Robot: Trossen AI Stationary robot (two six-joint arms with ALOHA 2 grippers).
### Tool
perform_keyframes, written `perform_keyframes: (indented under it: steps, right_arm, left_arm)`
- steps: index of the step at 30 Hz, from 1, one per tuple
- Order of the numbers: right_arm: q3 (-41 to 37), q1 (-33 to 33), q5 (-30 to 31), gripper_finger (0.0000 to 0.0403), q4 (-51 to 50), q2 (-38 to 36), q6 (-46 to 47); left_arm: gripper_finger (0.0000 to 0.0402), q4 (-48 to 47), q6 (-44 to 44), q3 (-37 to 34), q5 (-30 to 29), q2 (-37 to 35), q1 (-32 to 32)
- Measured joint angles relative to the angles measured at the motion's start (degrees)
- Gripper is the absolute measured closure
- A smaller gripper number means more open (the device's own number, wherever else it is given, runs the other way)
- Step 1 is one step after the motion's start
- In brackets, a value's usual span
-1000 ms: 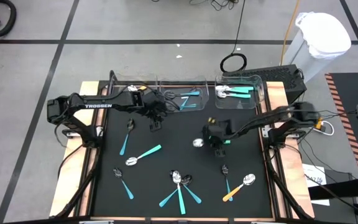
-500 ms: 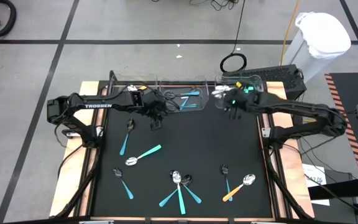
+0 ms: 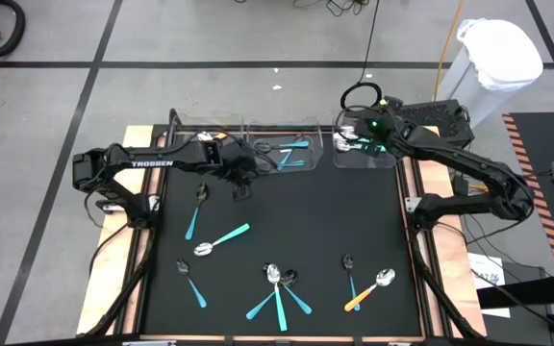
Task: Sort silverware by color (type)
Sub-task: Put the light green spoon into the right transparent bin, then put the yellow spoon into the left transparent bin
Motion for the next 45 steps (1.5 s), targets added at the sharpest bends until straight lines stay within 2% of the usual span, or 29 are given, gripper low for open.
perform_keyframes:
  steps: [5, 8, 11, 13, 16, 19, 21, 29, 37, 45]
  right_arm:
    - [0.00, 0.22, 0.09, 0.0163, -0.42, -0.95, 2.45]
    - [0.00, 0.60, 0.19, 0.0154, -0.70, -1.51, 7.33]
    - [0.00, 0.64, -0.30, 0.0154, -2.19, -2.39, 16.91]
    - [0.01, 0.64, -4.31, 0.0158, -5.08, -3.04, 25.75]
    - [0.02, 0.61, -13.85, 0.0166, -9.22, -3.72, 37.79]
    - [0.02, 1.68, -23.12, 0.0178, -11.29, -3.94, 46.41]
    - [0.02, 3.23, -25.81, 0.0187, -11.29, -3.92, 50.41]
    - [0.02, 11.69, -25.67, 0.0199, -10.59, -3.92, 55.92]
    - [0.02, 20.57, -25.71, 0.0200, -5.52, -3.92, 61.26]
    - [0.02, 28.12, -25.71, 0.0200, -4.98, -3.92, 67.16]
  left_arm:
    - [0.0191, -5.07, -1.60, 0.00, 0.19, 0.00, -0.52]
    - [0.0191, -8.02, -2.93, 0.00, 0.24, 0.00, -1.24]
    - [0.0191, -9.45, -4.37, 0.00, 1.16, 0.00, -2.10]
    - [0.0191, -9.24, -4.66, -0.12, 2.93, 0.00, -2.87]
    - [0.0191, -9.30, -7.14, -0.94, 4.51, 0.00, -4.45]
    - [0.0191, -9.29, -11.21, -2.21, 5.02, -0.02, -6.37]
    - [0.0191, -9.44, -14.48, -3.38, 5.09, -0.02, -7.88]
    - [0.0191, -8.65, -24.57, -8.75, 6.68, -0.02, -15.93]
    - [0.0191, -7.43, -32.76, -12.89, 6.73, -0.02, -22.03]
    - [0.0191, -0.68, -36.94, -16.04, 7.05, -0.02, -26.73]
